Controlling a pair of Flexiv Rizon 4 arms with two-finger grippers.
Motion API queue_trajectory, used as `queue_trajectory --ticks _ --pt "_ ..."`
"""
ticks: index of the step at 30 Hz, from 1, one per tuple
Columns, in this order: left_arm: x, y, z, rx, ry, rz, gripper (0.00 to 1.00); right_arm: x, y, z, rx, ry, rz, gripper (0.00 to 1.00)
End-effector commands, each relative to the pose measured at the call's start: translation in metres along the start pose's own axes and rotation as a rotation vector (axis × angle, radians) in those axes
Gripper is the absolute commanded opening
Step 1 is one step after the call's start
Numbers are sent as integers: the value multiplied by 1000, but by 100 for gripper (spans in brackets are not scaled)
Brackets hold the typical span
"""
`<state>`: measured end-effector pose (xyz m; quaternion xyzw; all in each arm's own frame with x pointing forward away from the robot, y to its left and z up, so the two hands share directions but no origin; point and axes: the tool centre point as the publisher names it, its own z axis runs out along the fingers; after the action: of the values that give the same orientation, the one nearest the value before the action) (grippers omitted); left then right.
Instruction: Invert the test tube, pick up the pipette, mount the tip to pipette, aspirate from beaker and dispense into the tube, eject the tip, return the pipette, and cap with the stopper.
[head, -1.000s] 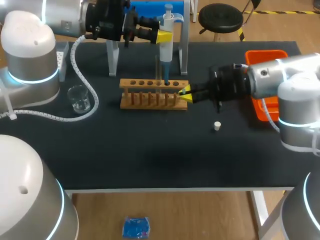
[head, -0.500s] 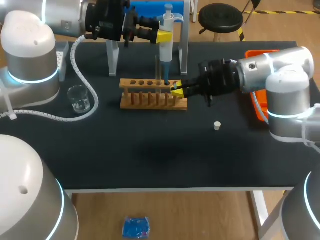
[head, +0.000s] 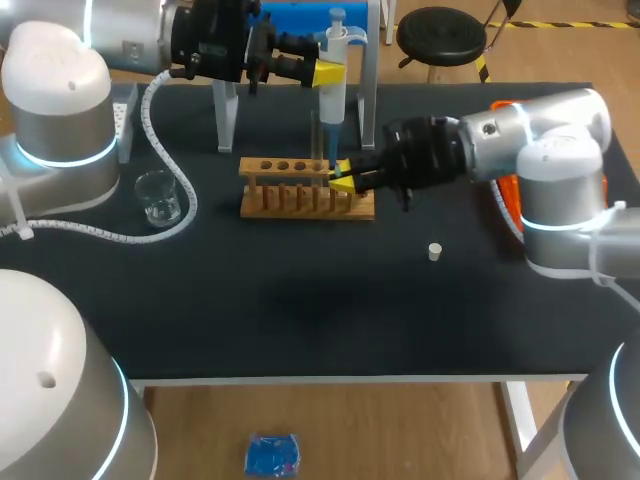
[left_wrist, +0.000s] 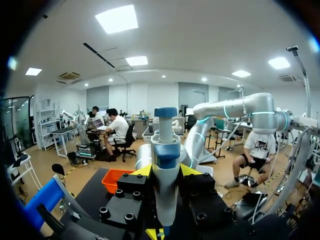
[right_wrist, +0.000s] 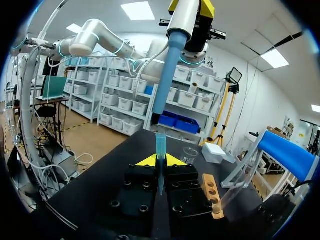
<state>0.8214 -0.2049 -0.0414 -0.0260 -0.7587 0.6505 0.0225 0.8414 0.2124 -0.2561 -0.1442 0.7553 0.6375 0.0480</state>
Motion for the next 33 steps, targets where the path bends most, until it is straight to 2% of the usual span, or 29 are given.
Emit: queue_trajectory --ticks 1,16,33 --pt "-1 0 0 -1 4 0 0 -2 0 5 -4 4 -3 0" --pt "-1 0 0 -1 4 0 0 1 6 6 -21 15 -9 0" --pt "-1 0 0 -1 4 0 0 -2 0 11 -9 24 20 0"
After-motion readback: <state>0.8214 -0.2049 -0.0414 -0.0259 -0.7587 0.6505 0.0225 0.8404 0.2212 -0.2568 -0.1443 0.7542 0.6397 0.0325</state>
